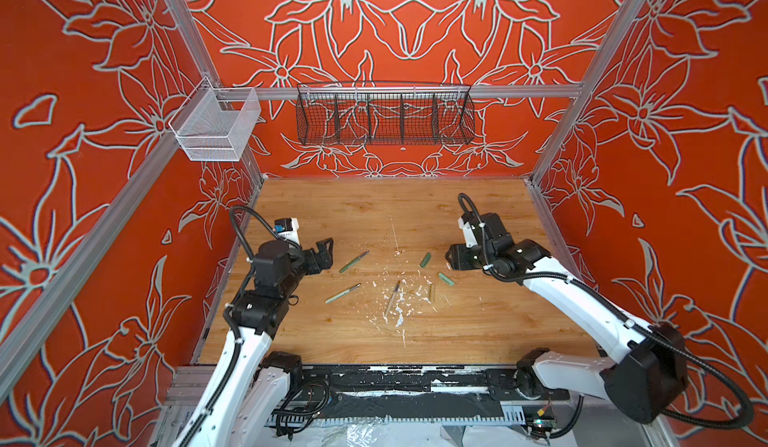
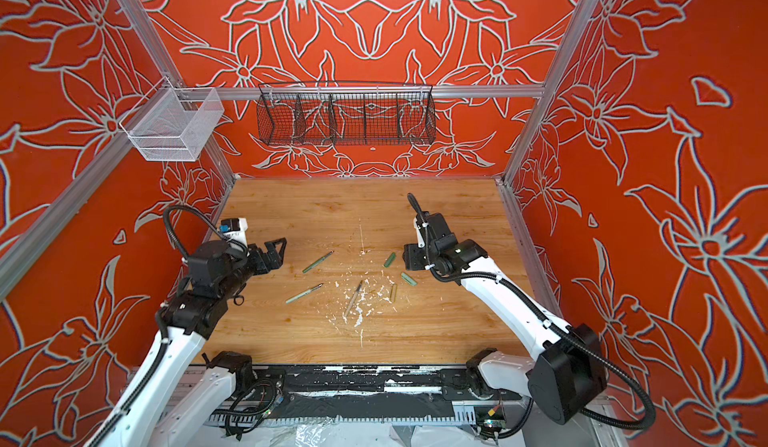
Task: Insert the pens into the pen caps
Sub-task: 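Reach the right gripper to a green pen cap while the left arm rises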
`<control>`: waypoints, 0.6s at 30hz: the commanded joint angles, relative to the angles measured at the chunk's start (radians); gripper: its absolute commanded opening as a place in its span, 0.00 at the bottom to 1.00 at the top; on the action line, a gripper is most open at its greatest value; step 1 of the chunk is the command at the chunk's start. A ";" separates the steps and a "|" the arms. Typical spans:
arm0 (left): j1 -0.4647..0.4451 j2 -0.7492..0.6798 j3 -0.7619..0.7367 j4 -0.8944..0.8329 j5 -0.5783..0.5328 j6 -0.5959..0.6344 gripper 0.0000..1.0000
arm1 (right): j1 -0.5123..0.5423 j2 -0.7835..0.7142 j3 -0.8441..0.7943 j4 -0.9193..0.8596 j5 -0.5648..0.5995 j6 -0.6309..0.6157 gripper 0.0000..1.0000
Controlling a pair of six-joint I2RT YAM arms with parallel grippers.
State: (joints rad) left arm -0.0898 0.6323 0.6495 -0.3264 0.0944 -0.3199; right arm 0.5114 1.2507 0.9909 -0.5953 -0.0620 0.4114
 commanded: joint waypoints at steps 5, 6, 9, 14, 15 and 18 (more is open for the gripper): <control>-0.002 -0.126 -0.069 -0.026 0.059 -0.060 0.97 | 0.052 0.117 -0.039 0.087 -0.036 0.185 0.45; -0.002 -0.108 -0.064 -0.030 0.061 -0.061 0.97 | 0.055 0.139 -0.037 0.101 -0.035 0.195 0.44; -0.002 -0.040 -0.038 -0.034 0.083 -0.046 0.97 | 0.059 0.194 -0.027 0.151 -0.038 0.206 0.44; -0.002 0.039 -0.004 -0.036 0.097 -0.041 0.97 | 0.058 0.309 0.040 0.174 -0.020 0.185 0.41; -0.001 0.049 0.001 -0.034 0.104 -0.041 0.97 | 0.058 0.338 0.060 0.171 -0.017 0.180 0.40; -0.002 0.065 0.007 -0.036 0.109 -0.054 0.97 | 0.059 0.418 0.114 0.161 -0.005 0.165 0.37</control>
State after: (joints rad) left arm -0.0910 0.6922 0.6312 -0.3592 0.1795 -0.3618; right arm 0.5632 1.6234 1.0512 -0.4477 -0.0868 0.5743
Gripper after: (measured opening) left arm 0.970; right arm 0.369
